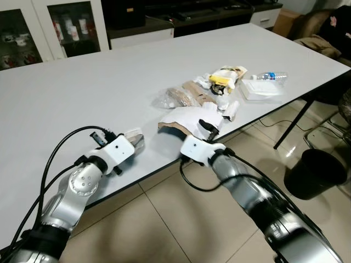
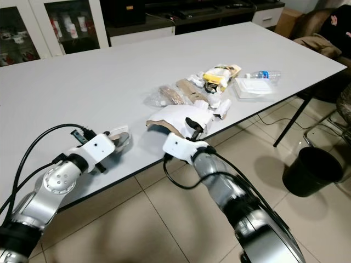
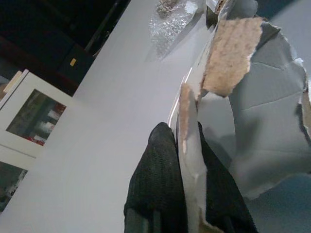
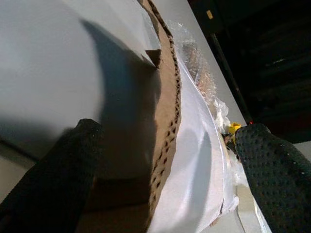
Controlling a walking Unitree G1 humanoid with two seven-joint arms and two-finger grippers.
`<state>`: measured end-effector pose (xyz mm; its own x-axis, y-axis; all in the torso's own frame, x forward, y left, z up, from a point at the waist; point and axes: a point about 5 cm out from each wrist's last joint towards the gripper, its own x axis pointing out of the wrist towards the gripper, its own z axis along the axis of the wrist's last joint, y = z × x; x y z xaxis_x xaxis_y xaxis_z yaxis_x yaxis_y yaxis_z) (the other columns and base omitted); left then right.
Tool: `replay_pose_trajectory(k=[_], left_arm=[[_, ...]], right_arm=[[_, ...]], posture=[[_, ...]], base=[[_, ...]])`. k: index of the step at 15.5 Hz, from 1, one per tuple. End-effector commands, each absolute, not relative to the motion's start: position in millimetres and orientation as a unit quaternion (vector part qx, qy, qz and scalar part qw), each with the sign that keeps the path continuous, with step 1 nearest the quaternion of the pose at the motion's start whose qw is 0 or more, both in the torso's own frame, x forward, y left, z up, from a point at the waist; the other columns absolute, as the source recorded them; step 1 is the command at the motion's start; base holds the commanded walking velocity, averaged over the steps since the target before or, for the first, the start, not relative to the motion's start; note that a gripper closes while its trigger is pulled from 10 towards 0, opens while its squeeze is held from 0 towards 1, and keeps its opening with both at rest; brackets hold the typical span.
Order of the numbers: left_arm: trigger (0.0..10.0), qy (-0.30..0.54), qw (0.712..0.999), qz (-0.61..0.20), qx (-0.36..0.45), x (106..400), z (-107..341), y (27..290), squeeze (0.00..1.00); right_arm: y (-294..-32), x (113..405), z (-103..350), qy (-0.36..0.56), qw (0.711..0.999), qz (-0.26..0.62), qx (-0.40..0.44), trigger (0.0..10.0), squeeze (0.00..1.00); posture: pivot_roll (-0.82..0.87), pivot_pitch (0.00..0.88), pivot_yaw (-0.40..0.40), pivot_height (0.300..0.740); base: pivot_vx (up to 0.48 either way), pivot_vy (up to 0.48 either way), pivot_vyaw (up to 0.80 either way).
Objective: Picking trash to rubbish bin
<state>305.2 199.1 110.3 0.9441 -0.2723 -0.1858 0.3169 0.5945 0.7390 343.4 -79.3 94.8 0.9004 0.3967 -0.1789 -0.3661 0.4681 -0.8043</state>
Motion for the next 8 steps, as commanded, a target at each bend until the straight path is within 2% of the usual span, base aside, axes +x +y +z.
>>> replay_pose_trajectory(k=[1,4,5,6,8], left_arm=[[0.0,0.034,0.890,-0.168,0.422,302,110,202,0.00],[0.0,0.027,0.890,-0.163,0.424,295,115,204,0.00],[0.0,0.027,0.891,-0.163,0.424,294,115,204,0.00],[0.0,0.027,0.890,-0.163,0.424,294,115,204,0.00],[0.0,0.028,0.891,-0.164,0.423,295,115,203,0.00]], right_arm=[[-81,348,99,-0.026,0.857,0.211,-0.470,10.0,0.00],[-78,361,106,-0.045,0.854,0.197,-0.480,10.0,0.00],[-79,362,105,-0.039,0.854,0.198,-0.480,3.7,0.00],[-80,363,103,-0.030,0.854,0.200,-0.478,0.0,0.00],[-80,362,100,-0.023,0.854,0.203,-0.478,0.0,0.00]], posture=[[-0.06,0.004,-0.057,0.740],[-0.04,0.005,-0.060,0.740],[-0.05,0.006,-0.059,0.740],[-0.05,0.005,-0.059,0.740],[-0.05,0.005,-0.052,0.740]], base=[[0.000,0.000,0.00],[0.000,0.000,0.00],[0.000,0.000,0.00],[0.000,0.000,0.00],[0.000,0.000,0.00]])
